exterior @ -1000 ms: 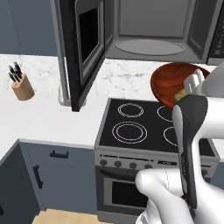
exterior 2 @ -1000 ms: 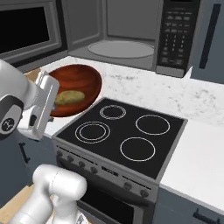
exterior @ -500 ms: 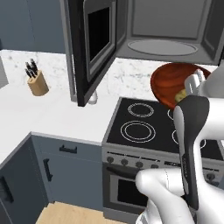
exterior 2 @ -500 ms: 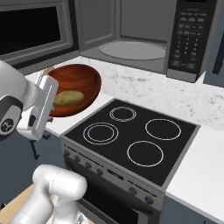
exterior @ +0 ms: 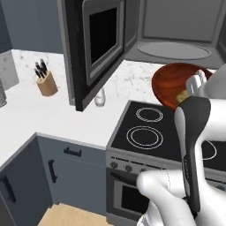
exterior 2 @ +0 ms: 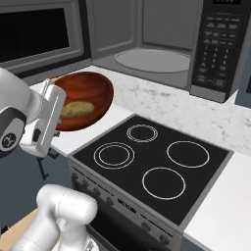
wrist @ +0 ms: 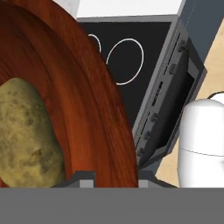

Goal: Pick the potato from the sink and place it in the bowl. Then pick the bowl and place it in the microwave. Then close the microwave door and press the start button.

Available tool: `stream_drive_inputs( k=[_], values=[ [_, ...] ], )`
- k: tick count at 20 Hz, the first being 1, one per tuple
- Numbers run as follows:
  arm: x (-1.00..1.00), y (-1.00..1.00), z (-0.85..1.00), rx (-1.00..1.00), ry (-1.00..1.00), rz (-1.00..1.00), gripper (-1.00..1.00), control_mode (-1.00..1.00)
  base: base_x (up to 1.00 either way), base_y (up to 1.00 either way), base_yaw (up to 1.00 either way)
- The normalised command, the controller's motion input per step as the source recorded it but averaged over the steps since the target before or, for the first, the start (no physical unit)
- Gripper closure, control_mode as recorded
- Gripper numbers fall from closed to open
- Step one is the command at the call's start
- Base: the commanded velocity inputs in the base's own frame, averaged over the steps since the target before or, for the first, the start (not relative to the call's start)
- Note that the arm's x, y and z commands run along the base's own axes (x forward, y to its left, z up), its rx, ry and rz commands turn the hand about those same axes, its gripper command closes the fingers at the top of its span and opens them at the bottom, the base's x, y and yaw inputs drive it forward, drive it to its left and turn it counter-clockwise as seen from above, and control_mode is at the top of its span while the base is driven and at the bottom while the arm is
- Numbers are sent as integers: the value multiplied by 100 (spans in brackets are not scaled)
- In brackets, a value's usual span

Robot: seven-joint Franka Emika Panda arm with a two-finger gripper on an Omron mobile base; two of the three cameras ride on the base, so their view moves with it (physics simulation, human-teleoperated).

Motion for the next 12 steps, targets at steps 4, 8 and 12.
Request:
stream_drive_inputs(
  k=[4, 8, 12],
  values=[
    [0, 0, 0, 0, 0, 0, 100, 100, 40, -49, 15],
    [0, 0, 0, 0, 0, 0, 100, 100, 46, -27, 19],
    [0, 0, 0, 0, 0, 0, 100, 100, 9, -37, 19]
  ],
)
